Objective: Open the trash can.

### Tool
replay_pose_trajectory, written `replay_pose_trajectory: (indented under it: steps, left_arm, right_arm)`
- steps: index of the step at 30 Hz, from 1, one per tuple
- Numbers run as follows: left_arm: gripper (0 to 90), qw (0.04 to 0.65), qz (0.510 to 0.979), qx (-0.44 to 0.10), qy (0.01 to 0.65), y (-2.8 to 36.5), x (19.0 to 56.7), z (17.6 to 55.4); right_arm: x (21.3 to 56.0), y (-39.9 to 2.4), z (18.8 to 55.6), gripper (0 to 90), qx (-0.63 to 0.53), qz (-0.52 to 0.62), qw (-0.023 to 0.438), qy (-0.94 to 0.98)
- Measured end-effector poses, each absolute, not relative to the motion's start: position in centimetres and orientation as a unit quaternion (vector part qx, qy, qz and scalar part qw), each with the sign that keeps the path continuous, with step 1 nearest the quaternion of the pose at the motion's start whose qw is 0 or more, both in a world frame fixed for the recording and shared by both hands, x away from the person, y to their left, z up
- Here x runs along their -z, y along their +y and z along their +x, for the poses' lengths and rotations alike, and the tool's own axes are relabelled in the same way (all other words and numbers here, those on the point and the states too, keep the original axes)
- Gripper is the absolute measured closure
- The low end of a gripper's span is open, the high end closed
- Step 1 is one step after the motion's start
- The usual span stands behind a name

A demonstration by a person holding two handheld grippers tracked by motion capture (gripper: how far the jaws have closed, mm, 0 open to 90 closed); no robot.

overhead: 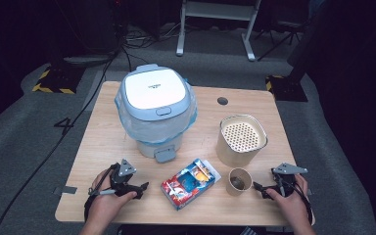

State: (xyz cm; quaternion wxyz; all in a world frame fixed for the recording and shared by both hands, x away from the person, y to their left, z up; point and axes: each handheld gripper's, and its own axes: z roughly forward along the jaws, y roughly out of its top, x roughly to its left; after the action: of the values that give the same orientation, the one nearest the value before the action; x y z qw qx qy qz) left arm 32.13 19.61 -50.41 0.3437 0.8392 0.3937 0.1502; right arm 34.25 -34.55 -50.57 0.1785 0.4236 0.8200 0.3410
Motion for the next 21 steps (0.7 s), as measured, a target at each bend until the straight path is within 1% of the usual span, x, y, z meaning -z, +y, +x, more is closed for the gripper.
replay_pose_trajectory:
  steps: [2, 4, 5, 6, 7, 8, 10, 15, 21]
  left_arm:
    - [29.2, 0.344, 0.841, -0.147, 0.392, 19.8, 50.2, 32.1]
    - [37.4, 0.333, 0.842, -0.142, 0.399, 19.9, 49.8, 32.1]
    - [37.4, 0.323, 0.846, -0.137, 0.401, 20.0, 49.5, 32.1]
    - [43.6, 0.327, 0.846, -0.136, 0.398, 20.2, 48.9, 32.0]
    - [44.7, 0.327, 0.846, -0.136, 0.398, 20.2, 48.9, 32.0]
    - [45.5, 0.343, 0.844, -0.137, 0.389, 20.4, 48.2, 32.0]
    - [47.3, 0.356, 0.841, -0.129, 0.388, 20.5, 47.5, 31.9]
    - [46.4, 0.372, 0.843, -0.126, 0.368, 20.8, 45.6, 31.8]
    - [46.4, 0.377, 0.854, -0.121, 0.337, 20.8, 44.1, 31.4]
  right_arm:
    - [50.6, -34.6, 34.2, 1.2, -0.341, 0.424, 0.179, 0.820]
    - [50.6, -34.6, 34.3, 1.2, -0.341, 0.424, 0.179, 0.820]
    - [50.6, -34.6, 34.3, 1.1, -0.341, 0.423, 0.178, 0.820]
    - [50.6, -34.6, 34.3, 1.2, -0.341, 0.423, 0.178, 0.820]
    - [50.6, -34.6, 34.3, 1.2, -0.341, 0.423, 0.178, 0.820]
    - [50.6, -34.6, 34.3, 1.1, -0.341, 0.423, 0.178, 0.820]
    - [50.6, -34.6, 34.3, 1.1, -0.342, 0.422, 0.178, 0.821]
    - [50.6, -34.6, 34.3, 1.1, -0.342, 0.421, 0.178, 0.821]
    - [50.6, -34.6, 34.3, 1.1, -0.341, 0.421, 0.178, 0.821]
